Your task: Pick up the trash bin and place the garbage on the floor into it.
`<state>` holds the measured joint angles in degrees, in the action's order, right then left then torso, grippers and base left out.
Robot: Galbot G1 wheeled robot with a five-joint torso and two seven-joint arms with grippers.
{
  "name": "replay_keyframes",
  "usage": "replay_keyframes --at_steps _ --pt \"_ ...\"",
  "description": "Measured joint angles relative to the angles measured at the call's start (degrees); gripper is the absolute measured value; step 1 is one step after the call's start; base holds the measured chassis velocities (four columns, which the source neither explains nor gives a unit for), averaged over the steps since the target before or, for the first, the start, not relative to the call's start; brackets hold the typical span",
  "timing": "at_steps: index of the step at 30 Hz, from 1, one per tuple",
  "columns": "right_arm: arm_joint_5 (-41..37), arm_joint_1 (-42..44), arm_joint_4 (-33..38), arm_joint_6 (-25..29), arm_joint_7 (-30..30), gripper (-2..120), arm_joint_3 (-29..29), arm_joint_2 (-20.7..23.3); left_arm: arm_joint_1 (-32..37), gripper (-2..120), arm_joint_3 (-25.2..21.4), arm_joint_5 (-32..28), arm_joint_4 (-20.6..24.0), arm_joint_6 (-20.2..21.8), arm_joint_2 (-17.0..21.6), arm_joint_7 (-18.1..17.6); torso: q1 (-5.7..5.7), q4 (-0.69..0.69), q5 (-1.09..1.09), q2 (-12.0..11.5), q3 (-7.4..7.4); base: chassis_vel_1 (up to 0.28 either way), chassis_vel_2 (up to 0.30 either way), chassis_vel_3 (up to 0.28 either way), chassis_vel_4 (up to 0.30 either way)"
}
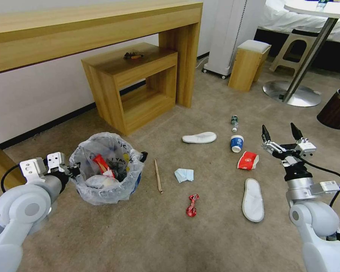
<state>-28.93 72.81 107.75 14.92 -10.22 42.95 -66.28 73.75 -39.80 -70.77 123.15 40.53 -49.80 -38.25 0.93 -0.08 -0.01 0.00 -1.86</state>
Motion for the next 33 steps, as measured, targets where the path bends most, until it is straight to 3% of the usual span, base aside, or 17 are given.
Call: replay_keyframes --at_steps 12,33 --pt "0.0 -0.15 -0.1 0.21 0.05 100 -0.09 0.29 0.35 0 -0.21 0.29 -0.06 0.08 -0.14 0.0 0.01 0.0 0.01 0.0 -0.01 -0.078 0.073 0.073 -0.074" --pt "0.21 0.44 0.23 0.85 0.21 100 -0.03 0.43 1.2 0 -0.58 0.19 0.93 0.09 0.02 0.12 0.0 0.0 0.01 0.0 0.0 0.0 0.0 0.0 0.0"
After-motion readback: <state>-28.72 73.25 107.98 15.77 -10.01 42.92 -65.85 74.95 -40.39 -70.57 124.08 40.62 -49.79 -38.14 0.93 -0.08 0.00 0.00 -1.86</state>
